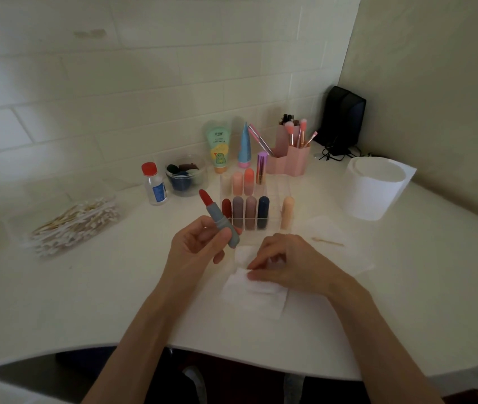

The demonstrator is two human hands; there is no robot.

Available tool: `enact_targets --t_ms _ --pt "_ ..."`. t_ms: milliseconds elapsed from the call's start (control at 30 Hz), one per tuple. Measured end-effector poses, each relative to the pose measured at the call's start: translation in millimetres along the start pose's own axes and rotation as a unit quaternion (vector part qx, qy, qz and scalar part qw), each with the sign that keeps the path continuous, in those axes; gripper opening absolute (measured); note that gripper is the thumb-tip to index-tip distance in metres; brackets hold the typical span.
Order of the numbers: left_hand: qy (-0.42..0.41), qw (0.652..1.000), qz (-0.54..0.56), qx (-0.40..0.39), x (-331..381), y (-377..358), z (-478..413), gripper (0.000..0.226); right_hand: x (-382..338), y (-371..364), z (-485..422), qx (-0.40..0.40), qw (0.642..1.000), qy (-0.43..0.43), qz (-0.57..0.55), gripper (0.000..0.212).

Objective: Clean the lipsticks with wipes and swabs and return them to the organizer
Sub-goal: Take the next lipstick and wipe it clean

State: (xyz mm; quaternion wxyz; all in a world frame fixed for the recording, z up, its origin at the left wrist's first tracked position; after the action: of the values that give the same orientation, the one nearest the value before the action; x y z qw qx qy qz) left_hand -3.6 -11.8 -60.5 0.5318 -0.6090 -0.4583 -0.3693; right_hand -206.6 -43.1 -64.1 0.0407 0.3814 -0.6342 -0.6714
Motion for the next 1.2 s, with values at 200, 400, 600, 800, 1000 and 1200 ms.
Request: enact_targets --t_ms 200,400,600,800,1000,1200 --pt "0.032 0.995 0.065 -0.064 -2.5 0.0 1.5 0.031 -0.9 17.2 3.0 0.15 0.986 -0.03 -0.071 0.005" --pt "0.083 0.98 0.141 -0.11 -0.4 -1.6 3.8 0.021 -0.9 21.1 6.5 0.272 0.961 -0.036 -0.037 0.01" --pt "0.086 0.977 0.09 -0.172 -5.8 -5.6 5.1 0.03 -17.0 13.1 -1.8 0.299 0.938 -0.007 -0.176 0.01" --pt "0.08 0.978 0.065 -0.181 -9.6 -5.0 3.7 0.03 -21.4 7.1 -1.9 0.179 0.923 -0.047 -0.339 0.016" --pt "0.064 0.967 0.066 -0.236 -5.9 -6.7 6.3 0.033 -24.6 7.7 -2.4 0.155 0.902 -0.027 -0.403 0.027" --pt "0.108 0.959 0.07 -0.251 -4.6 -8.3 7.9 0.031 -28.7 5.6 1.7 0.069 0.932 -0.006 -0.357 0.017"
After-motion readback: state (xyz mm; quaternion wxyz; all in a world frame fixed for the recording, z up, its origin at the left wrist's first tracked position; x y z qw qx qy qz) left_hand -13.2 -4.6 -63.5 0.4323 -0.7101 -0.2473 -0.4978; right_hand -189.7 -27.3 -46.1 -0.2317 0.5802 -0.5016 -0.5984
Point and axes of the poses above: each hand's wrist, its own z-axis away from the middle knuckle, its own y-axis out of the back of the hand, x = y × z, the point moved 2 cm from there along -z, towards the middle knuckle, and after that the axes turned 15 degrees about z, right-handed, at the moved point
